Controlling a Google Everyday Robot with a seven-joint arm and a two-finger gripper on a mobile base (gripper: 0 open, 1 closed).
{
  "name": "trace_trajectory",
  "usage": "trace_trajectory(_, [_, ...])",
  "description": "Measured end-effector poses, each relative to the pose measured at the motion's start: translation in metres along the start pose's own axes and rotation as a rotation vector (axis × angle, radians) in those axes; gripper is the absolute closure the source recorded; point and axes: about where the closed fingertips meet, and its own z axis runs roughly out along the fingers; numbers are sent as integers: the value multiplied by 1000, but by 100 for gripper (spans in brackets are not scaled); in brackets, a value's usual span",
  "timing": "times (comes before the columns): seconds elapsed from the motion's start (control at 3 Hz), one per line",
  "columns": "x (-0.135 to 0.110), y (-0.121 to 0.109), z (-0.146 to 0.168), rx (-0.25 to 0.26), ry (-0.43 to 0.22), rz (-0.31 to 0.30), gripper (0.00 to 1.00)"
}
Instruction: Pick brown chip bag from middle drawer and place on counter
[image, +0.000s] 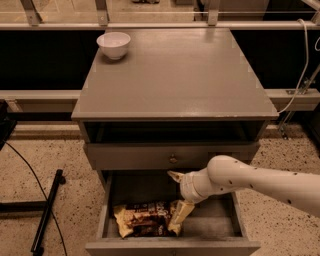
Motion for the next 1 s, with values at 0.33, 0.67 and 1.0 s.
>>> trace_trajectory(0.33, [18, 9, 58, -82, -17, 66, 0])
trace_trajectory(0.67, [36, 9, 93, -95, -15, 121, 0])
trace_trajectory(1.0, [37, 12, 96, -101, -17, 126, 0])
